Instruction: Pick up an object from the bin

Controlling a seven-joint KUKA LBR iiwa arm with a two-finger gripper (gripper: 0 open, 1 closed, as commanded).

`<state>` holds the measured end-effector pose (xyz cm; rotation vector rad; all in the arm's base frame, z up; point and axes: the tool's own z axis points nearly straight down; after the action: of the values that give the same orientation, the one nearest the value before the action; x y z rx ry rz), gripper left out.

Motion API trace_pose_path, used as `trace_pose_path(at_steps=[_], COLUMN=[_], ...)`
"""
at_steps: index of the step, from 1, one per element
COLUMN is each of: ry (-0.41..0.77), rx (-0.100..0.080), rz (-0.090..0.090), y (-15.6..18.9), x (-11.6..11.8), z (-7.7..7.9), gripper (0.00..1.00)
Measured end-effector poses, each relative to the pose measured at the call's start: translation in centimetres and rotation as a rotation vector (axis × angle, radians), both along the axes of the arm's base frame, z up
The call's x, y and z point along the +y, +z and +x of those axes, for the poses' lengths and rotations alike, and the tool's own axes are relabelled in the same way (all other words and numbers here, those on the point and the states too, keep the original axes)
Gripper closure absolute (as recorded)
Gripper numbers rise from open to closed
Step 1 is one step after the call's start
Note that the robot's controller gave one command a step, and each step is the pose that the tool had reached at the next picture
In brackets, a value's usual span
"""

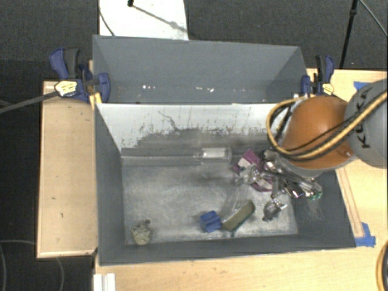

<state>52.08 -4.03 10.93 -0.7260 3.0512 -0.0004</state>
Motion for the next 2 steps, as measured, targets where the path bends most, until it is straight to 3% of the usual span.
trace_pose_path(at_steps=[1,2], ry=[0.125,0.124], rx=[-0.001,-0.001], rz=[0.0,-0.001], y=[-3.78,-3.65], x=[1.12,1.1], z=[0.21,0.35], gripper=[0.0,0.0])
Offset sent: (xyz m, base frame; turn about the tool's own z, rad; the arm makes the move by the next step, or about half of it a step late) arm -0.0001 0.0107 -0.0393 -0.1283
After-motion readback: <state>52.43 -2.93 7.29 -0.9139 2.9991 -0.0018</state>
